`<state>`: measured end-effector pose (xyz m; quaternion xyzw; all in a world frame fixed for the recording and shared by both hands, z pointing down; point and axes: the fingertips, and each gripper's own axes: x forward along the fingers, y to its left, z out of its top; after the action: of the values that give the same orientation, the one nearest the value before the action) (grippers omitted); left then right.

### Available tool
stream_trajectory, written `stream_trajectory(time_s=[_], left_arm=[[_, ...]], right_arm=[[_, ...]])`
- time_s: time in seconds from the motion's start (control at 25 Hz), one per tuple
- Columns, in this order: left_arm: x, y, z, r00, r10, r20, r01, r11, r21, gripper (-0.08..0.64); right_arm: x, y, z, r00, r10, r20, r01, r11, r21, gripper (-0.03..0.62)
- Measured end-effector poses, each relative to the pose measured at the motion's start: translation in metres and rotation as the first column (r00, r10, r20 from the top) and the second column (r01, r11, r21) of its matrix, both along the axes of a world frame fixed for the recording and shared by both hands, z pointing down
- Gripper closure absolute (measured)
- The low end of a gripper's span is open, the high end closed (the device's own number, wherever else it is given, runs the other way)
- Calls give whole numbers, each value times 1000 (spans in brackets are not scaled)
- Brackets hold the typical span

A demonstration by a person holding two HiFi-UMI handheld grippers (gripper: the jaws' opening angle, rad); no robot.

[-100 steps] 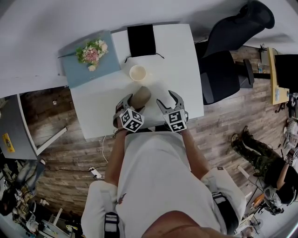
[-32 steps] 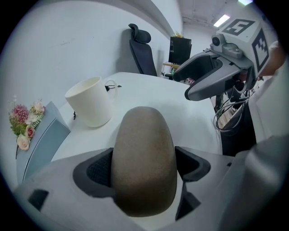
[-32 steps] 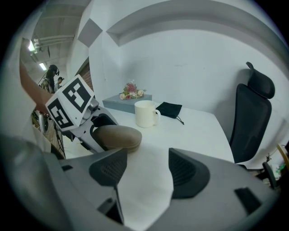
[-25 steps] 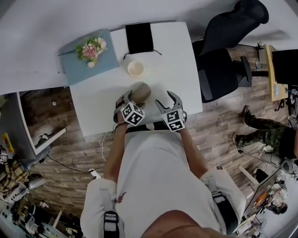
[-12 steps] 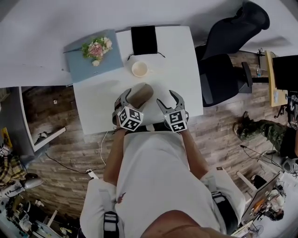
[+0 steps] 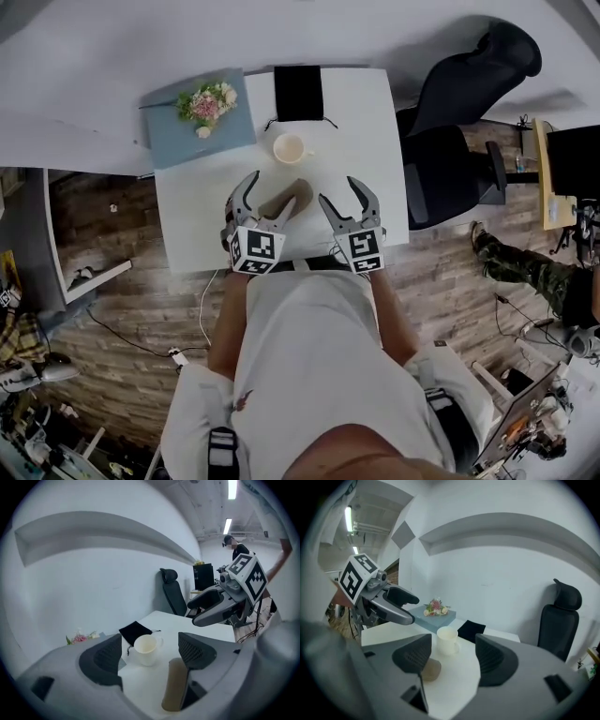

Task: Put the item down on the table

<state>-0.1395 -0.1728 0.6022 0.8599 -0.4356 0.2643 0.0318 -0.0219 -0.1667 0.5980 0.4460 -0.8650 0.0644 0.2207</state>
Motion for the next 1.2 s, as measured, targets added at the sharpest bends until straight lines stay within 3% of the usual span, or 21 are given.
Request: stream_trajectory(time_s=[0.24, 0.48, 0.68, 0.88, 1.0, 1.2], left_arm=[[-9, -6, -61, 996, -22, -88, 36, 987, 159, 179], [-18, -10, -119, 986, -34, -162, 79, 956, 282, 193], [-30, -8, -155, 961, -73, -267, 159, 935, 317, 225], [-43, -4, -176, 955, -85, -284, 183, 922, 341, 230], [-51, -1, -182, 933, -117, -339, 233, 917, 324, 230], [-57, 3, -177, 961, -96, -260, 185, 921, 342, 230]], right_arm=[[-6, -10, -54, 999, 0, 52, -6, 993, 116, 296], [-13, -13, -107, 996, -12, 90, -8, 978, 210, 295], [-19, -14, -143, 995, -30, 96, 4, 963, 268, 293], [-28, -10, -169, 992, -54, 118, 15, 950, 312, 293], [-31, -8, -178, 990, -53, 133, 7, 945, 327, 288], [-34, -8, -176, 990, -42, 135, -4, 946, 325, 281]])
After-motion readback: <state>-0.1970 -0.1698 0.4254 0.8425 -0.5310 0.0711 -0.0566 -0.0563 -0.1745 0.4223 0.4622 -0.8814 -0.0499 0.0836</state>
